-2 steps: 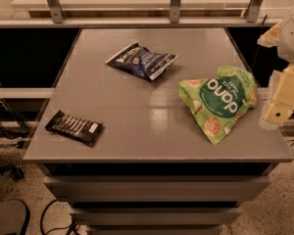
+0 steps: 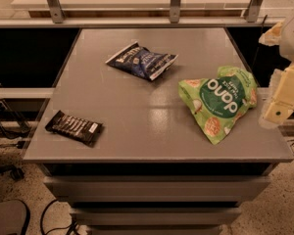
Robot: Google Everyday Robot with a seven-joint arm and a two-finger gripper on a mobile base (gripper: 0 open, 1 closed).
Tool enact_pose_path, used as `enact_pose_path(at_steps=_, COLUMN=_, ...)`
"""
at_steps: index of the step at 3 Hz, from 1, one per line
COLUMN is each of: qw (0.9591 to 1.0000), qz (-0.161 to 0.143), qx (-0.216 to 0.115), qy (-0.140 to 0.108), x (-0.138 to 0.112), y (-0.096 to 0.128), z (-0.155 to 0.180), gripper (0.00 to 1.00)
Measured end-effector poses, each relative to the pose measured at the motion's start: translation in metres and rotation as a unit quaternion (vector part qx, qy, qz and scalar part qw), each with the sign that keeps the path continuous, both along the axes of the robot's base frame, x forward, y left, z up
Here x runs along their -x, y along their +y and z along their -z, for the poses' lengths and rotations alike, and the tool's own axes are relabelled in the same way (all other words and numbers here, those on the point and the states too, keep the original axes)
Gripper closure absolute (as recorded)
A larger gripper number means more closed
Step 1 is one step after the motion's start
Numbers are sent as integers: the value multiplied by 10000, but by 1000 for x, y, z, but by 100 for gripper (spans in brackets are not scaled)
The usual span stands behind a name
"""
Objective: Move blue chip bag near rxbar chocolate
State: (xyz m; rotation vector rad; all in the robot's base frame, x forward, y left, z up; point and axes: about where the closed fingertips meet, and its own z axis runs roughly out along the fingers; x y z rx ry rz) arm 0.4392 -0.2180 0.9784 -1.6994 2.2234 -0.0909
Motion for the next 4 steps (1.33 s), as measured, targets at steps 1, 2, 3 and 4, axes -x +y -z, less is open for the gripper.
enact_pose_path(at_steps=1, qw=9994, qz=-261, qx=-193, qy=-142, x=-29, y=26, z=-1, gripper=0)
enact_pose_path(at_steps=2, qw=9978, qz=-557, qx=-270, qy=-221, x=-52, y=52, z=-3, gripper=0)
enact_pose_path(at_steps=3, qw=9957, qz=-784, qx=-356, qy=-327, x=-85, y=87, z=-8, gripper=0)
enact_pose_path(at_steps=4, qw=9946, qz=-855, qx=-418, qy=-402, x=-119, y=126, z=-11, gripper=0)
